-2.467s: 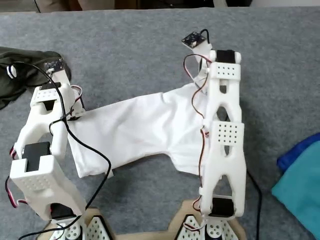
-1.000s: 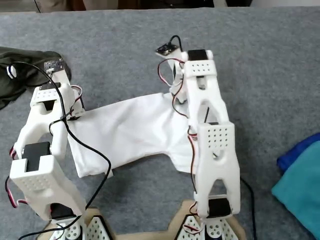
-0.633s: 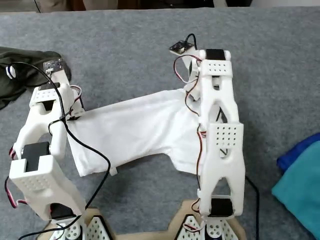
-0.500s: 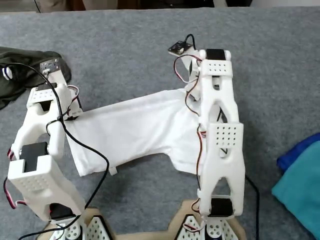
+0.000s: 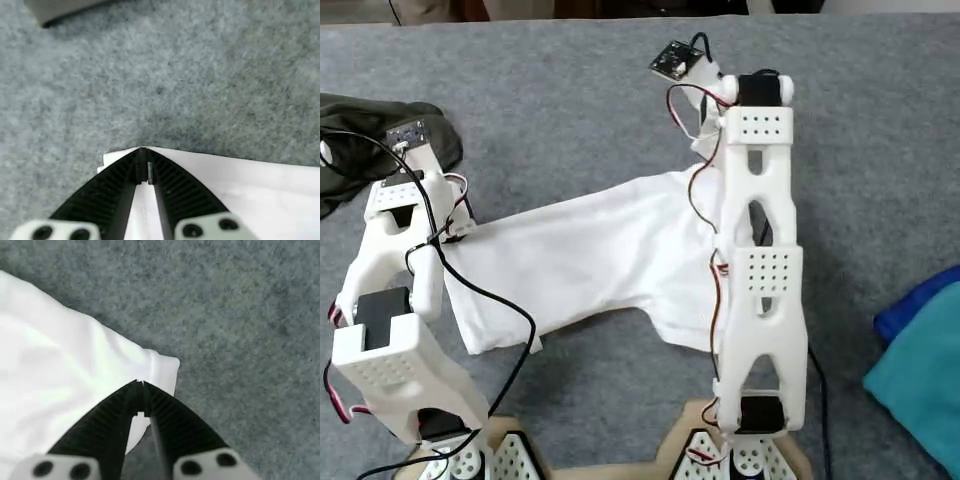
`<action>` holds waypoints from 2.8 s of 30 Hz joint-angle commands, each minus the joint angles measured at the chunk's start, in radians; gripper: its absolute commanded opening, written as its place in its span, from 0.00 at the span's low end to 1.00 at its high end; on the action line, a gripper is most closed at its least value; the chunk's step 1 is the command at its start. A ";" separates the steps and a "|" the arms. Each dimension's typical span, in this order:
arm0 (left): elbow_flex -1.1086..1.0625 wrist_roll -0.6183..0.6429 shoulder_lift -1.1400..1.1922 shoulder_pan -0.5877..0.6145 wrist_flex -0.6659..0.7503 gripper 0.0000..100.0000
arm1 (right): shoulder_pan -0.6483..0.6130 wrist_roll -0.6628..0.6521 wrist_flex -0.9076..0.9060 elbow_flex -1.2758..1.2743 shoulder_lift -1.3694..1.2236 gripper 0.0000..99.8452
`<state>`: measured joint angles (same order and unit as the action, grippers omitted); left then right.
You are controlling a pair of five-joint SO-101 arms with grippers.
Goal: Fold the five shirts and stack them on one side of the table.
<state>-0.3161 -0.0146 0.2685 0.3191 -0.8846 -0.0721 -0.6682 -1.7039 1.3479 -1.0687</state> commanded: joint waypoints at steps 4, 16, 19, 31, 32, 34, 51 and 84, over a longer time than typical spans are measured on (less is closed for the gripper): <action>-0.003 -0.008 -0.019 0.037 0.014 0.02 | -0.024 -0.008 0.061 0.062 -0.101 0.01; -0.005 -0.035 -0.019 0.063 0.008 0.02 | 0.056 -0.040 0.141 0.041 -0.189 0.01; -0.003 -0.043 -0.019 0.104 0.008 0.02 | 0.081 -0.040 0.149 0.042 -0.191 0.01; 0.009 -0.058 -0.101 0.040 -0.041 0.02 | -0.051 -0.066 0.015 0.325 -0.096 0.01; 0.017 -0.057 -0.136 0.032 -0.055 0.02 | -0.059 -0.071 0.002 0.331 -0.074 0.01; 0.032 -0.055 -0.206 0.026 -0.074 0.02 | -0.062 -0.071 -0.012 0.318 -0.005 0.01; -0.087 -0.061 -0.725 -0.106 -0.502 0.02 | 0.110 0.068 -0.083 -0.509 0.842 0.01; -0.692 -0.347 -0.618 0.003 -0.120 0.02 | 0.031 0.083 0.664 -1.524 0.691 0.01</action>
<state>-1.0203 -0.3092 -0.3514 0.2624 -1.0088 -0.0414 -0.5930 -1.0165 -0.2723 -0.3214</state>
